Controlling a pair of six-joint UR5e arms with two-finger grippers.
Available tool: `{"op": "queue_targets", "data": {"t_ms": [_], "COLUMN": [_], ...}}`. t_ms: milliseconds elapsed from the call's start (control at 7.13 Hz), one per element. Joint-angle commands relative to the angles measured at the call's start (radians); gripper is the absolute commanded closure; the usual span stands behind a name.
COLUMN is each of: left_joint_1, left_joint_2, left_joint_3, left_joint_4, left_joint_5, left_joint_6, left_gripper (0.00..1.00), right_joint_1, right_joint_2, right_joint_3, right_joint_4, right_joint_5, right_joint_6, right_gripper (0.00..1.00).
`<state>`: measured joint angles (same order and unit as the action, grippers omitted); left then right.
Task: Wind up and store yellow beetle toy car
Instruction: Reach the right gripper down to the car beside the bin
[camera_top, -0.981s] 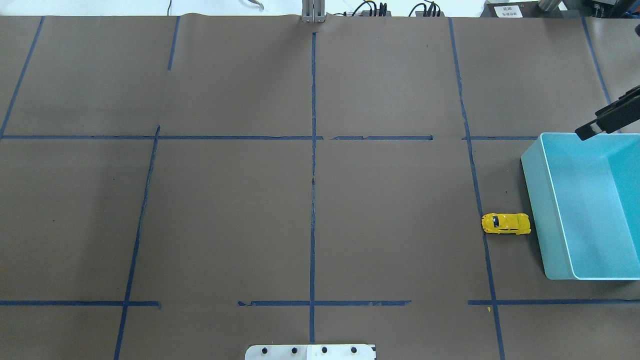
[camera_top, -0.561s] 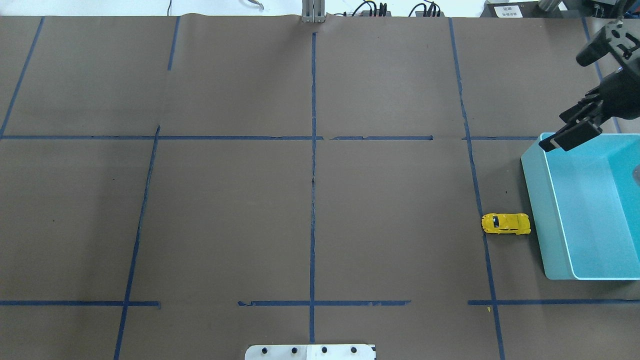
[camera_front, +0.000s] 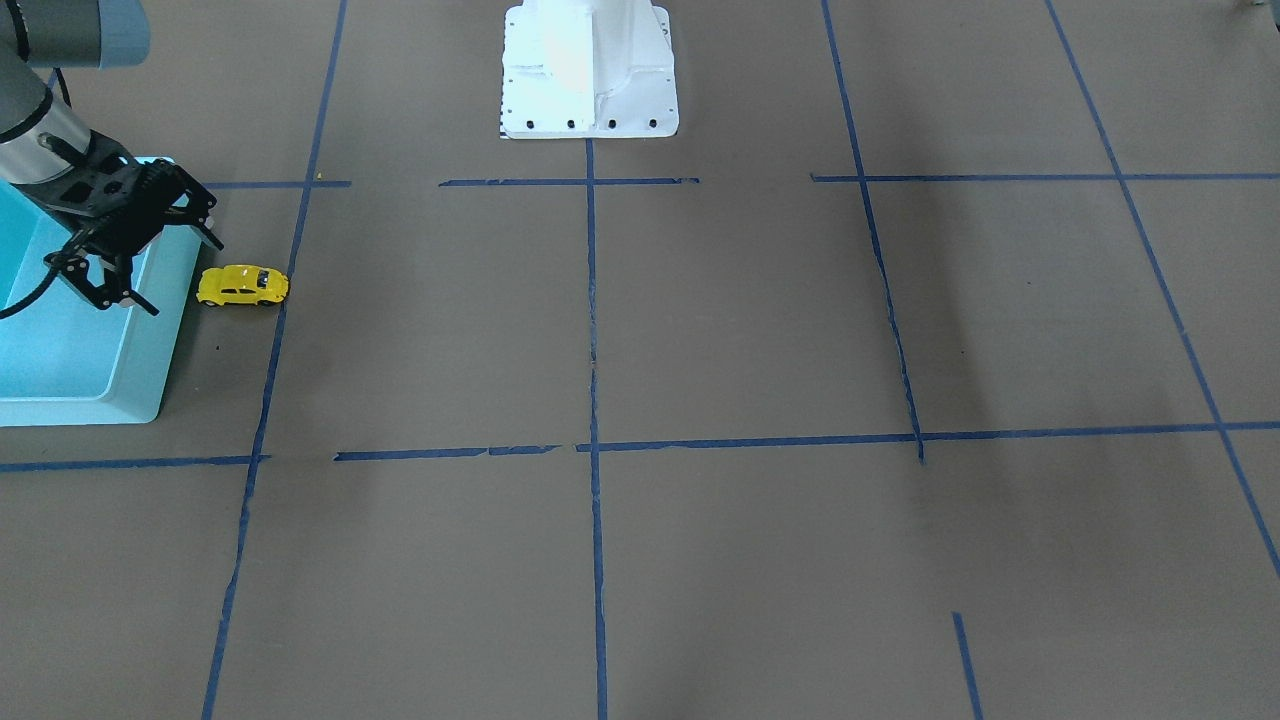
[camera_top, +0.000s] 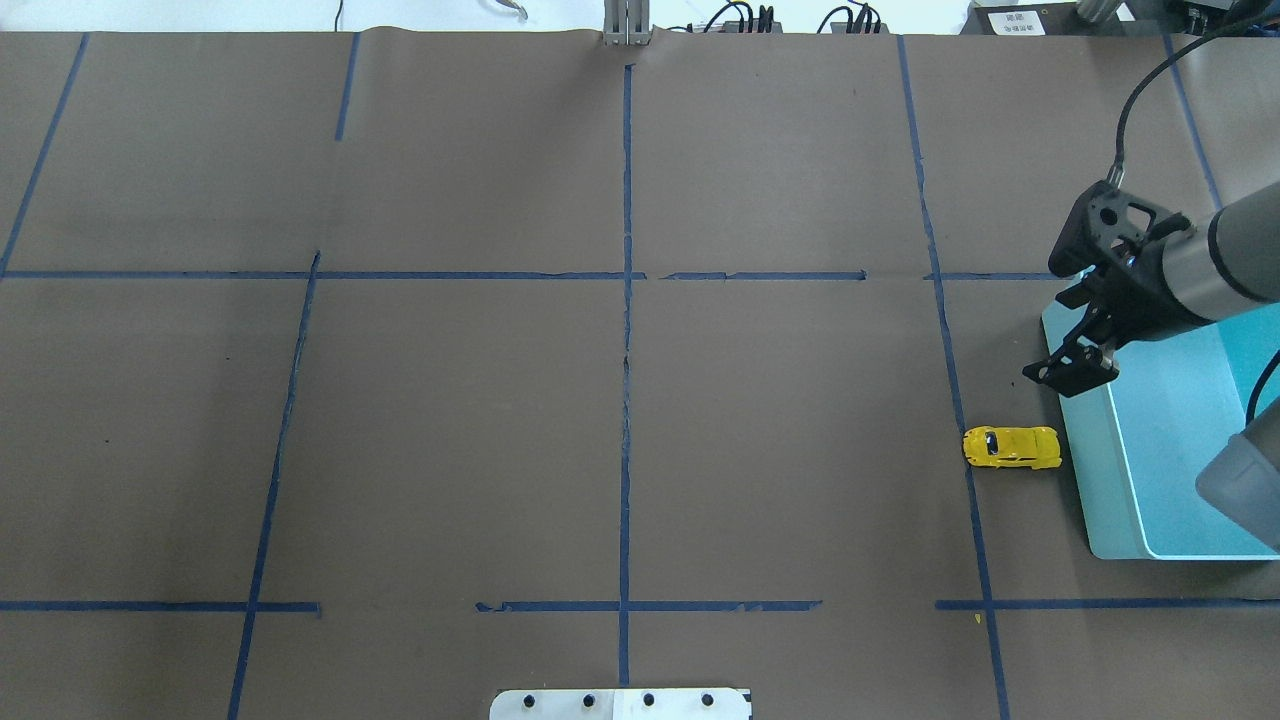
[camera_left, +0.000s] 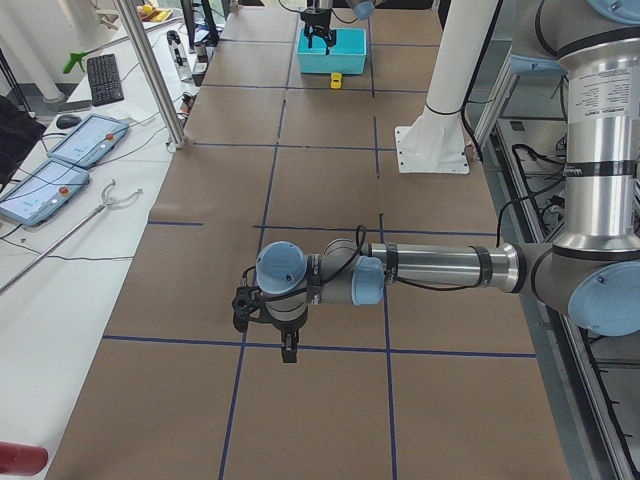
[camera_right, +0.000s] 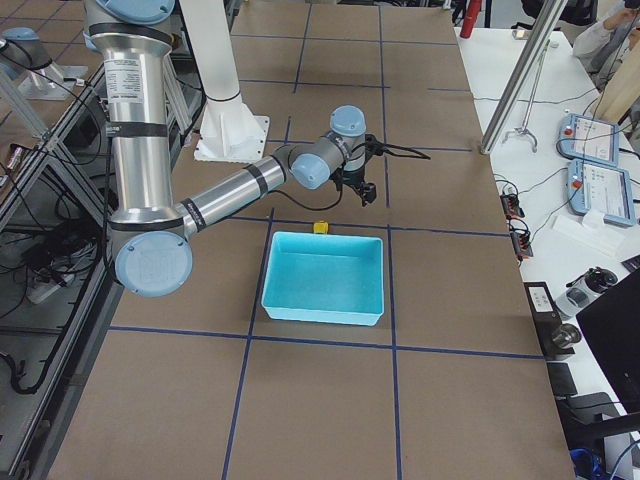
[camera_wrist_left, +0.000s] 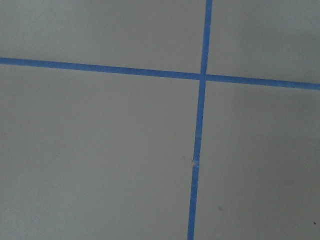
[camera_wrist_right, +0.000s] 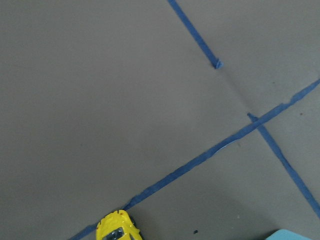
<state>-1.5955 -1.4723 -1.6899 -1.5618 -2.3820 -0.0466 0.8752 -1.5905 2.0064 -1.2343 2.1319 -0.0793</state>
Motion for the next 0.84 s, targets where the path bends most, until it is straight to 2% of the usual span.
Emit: {"op": "queue_targets", "data": {"t_ms": [0, 140, 421, 701], "left_joint_1": [0.008, 0.008, 0.006, -0.001], "left_joint_2": [0.003, -0.003, -0.011, -0.011], "left_joint_3": [-0.021, -0.016, -0.013, -0.004], "left_joint_4": [0.02, 0.046, 0.107, 0.114], "left_joint_5": [0.01, 0.01, 0.01, 0.055], "left_joint_6": [0.004, 0.02, 0.076, 0.163], "left_gripper": [0.0, 0.0, 0.0, 0.0], "right_joint_1": [-0.1, -0.149, -0.272, -0.307], "right_joint_2": [-0.066, -0.087, -0.138, -0.161], "right_joint_3": [0.0, 0.008, 0.022, 0.023], "right_joint_4": [0.056, 0.056, 0.056, 0.055], "right_joint_5": [-0.026, -0.053, -0.211, -0.277], "right_joint_6": [-0.063, -0.069, -0.073, -0.14], "right_gripper": [0.02, 0.02, 0.02, 0.03]}}
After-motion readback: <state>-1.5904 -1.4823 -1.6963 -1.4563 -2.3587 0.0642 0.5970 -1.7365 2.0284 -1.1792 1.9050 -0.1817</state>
